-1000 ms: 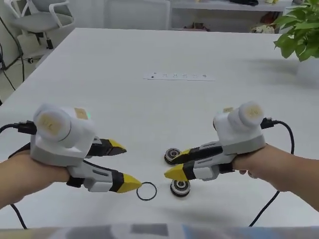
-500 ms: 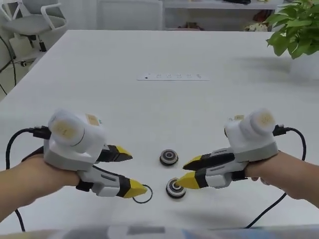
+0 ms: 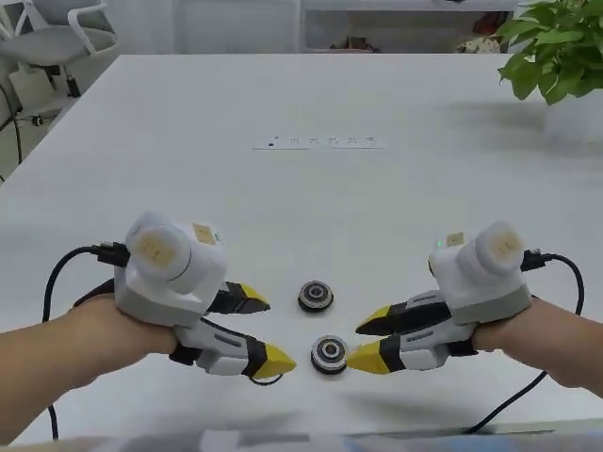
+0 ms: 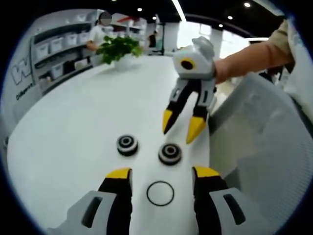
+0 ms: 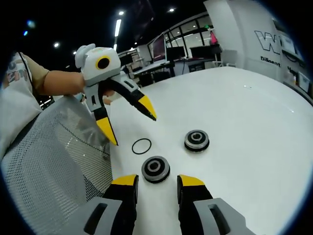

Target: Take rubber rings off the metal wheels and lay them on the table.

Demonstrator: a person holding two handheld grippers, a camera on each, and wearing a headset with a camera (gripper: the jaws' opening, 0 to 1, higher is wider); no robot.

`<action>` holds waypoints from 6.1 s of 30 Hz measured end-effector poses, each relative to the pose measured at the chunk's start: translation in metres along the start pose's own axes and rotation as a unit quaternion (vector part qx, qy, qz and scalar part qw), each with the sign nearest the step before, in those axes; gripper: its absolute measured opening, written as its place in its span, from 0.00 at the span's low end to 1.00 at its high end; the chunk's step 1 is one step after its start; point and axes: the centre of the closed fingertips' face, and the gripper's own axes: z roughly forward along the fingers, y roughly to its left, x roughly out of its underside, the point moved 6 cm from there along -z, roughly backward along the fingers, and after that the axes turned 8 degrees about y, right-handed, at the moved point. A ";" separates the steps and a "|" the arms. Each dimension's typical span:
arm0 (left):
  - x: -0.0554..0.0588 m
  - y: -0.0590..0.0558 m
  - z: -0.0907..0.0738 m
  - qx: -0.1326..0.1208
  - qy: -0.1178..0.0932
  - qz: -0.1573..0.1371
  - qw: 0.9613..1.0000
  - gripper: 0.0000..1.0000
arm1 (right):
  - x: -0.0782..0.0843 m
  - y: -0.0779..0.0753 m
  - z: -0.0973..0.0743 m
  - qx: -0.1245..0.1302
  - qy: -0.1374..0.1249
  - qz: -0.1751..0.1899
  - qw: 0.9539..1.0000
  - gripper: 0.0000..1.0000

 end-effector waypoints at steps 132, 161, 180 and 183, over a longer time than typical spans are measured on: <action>-0.010 -0.001 0.062 -0.037 -0.015 0.057 0.998 0.12 | 0.008 -0.013 0.008 -0.014 -0.097 0.153 0.983 0.00; -0.020 -0.022 0.056 -0.033 -0.015 0.058 0.998 0.12 | 0.004 0.001 0.012 -0.035 -0.088 0.107 0.990 0.00; -0.017 -0.014 0.057 -0.023 -0.010 0.056 0.998 0.15 | 0.004 -0.001 0.010 -0.031 -0.095 0.108 0.989 0.00; -0.016 -0.015 0.056 -0.015 -0.010 0.056 0.998 0.20 | 0.003 -0.001 0.009 -0.033 -0.099 0.109 0.989 0.00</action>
